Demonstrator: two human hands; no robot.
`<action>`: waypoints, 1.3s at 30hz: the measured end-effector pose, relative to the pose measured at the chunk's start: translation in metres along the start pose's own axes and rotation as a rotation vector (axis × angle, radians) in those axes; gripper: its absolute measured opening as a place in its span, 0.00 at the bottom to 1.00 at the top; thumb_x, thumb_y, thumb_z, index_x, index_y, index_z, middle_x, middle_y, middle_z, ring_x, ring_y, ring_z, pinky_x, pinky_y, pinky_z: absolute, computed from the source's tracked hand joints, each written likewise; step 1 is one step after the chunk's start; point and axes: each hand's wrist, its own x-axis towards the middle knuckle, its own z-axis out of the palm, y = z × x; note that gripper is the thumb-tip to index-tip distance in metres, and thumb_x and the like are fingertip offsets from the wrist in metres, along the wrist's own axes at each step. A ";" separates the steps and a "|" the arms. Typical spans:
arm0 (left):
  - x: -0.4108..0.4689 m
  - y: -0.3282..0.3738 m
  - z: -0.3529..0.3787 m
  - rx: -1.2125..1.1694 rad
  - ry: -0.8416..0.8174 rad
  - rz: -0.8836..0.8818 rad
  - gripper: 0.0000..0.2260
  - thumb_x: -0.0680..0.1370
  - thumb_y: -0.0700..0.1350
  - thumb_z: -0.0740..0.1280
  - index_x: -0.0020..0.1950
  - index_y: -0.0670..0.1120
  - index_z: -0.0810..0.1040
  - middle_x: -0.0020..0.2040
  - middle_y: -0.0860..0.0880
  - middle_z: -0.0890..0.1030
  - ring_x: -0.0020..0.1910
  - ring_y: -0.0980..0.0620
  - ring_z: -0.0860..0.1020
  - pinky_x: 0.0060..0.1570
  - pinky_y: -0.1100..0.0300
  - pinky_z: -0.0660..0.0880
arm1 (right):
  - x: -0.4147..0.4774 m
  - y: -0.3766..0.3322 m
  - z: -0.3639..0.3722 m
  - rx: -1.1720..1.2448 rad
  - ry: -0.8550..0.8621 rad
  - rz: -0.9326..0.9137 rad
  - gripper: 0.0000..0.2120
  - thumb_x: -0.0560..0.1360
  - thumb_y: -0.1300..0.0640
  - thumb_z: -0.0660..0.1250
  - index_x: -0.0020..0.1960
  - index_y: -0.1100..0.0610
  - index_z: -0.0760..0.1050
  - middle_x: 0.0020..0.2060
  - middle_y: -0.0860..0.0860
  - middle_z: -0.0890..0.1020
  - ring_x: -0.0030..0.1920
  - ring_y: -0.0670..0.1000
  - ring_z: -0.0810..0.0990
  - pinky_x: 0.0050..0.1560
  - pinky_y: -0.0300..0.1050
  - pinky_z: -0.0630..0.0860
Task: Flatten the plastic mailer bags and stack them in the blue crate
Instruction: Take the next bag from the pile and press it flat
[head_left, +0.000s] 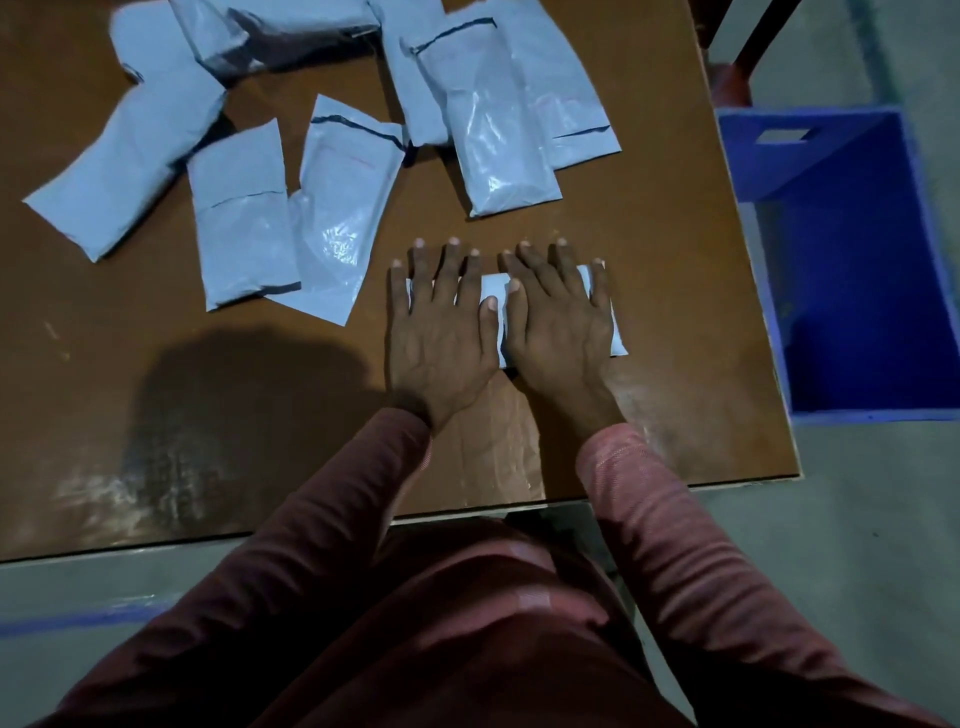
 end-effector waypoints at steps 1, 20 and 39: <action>0.001 0.000 0.000 0.007 -0.006 -0.004 0.27 0.87 0.56 0.45 0.84 0.46 0.60 0.84 0.44 0.58 0.84 0.39 0.51 0.80 0.37 0.48 | 0.000 0.000 0.000 0.001 0.002 -0.001 0.20 0.85 0.51 0.53 0.72 0.49 0.76 0.72 0.45 0.76 0.79 0.52 0.64 0.79 0.59 0.53; 0.000 -0.002 -0.007 0.010 -0.040 0.026 0.29 0.86 0.55 0.43 0.83 0.43 0.59 0.83 0.41 0.61 0.82 0.38 0.57 0.80 0.38 0.51 | 0.022 0.008 -0.013 0.044 -0.244 -0.173 0.27 0.86 0.47 0.45 0.82 0.52 0.59 0.82 0.48 0.58 0.83 0.52 0.51 0.79 0.63 0.49; 0.012 -0.010 -0.011 -0.049 -0.069 0.062 0.28 0.85 0.57 0.45 0.83 0.46 0.61 0.84 0.43 0.59 0.83 0.39 0.53 0.80 0.34 0.48 | 0.055 0.026 -0.011 -0.042 -0.321 -0.461 0.28 0.87 0.45 0.44 0.84 0.53 0.51 0.83 0.47 0.55 0.83 0.51 0.46 0.78 0.61 0.54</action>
